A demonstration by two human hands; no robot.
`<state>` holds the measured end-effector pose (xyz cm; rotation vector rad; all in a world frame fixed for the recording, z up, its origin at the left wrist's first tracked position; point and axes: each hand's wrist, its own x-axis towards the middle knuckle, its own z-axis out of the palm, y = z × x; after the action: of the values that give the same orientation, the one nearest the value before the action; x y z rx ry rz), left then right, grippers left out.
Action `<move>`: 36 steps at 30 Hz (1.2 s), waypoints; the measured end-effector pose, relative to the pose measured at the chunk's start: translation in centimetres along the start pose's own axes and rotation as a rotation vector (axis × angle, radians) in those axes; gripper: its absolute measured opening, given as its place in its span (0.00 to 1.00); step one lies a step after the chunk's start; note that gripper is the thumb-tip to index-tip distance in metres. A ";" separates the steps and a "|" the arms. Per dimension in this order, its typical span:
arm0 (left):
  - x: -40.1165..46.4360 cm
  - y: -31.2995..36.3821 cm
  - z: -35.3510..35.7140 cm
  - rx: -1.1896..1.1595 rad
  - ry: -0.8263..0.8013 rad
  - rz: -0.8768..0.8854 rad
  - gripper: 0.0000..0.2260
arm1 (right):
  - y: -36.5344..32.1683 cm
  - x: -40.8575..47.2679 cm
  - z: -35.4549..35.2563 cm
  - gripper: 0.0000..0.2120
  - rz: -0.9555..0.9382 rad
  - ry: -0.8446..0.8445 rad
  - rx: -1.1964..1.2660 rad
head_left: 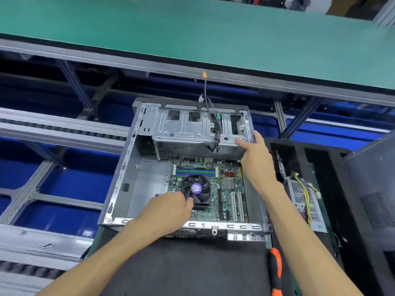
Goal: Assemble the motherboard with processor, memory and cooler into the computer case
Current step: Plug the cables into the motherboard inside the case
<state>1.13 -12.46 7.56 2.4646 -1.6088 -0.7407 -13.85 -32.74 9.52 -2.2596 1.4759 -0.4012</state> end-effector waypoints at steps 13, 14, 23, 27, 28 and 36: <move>5.8 1.5 -4.5 -0.238 0.395 0.244 0.04 | -2.5 0.8 -0.1 0.14 -0.093 0.204 0.126; 7.1 1.7 -4.8 -0.208 0.482 0.264 0.06 | -3.0 1.4 -0.1 0.14 -0.100 0.191 0.132; 13.5 2.9 -4.5 -0.118 0.501 0.314 0.18 | -4.8 4.6 2.5 0.08 -0.052 0.087 0.178; 14.2 2.7 -4.6 -0.210 0.480 0.309 0.17 | -4.1 4.8 2.8 0.09 -0.041 0.092 0.297; 14.3 2.9 -4.7 -0.229 0.479 0.286 0.18 | -4.0 4.9 2.8 0.08 -0.028 0.091 0.340; 15.1 5.6 -4.9 -0.236 0.350 0.226 0.19 | -3.6 4.2 2.5 0.07 0.011 0.200 0.518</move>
<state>3.54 -29.07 8.69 2.0645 -1.5328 -0.4114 -8.18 -34.91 9.15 -1.8372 1.2855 -0.9127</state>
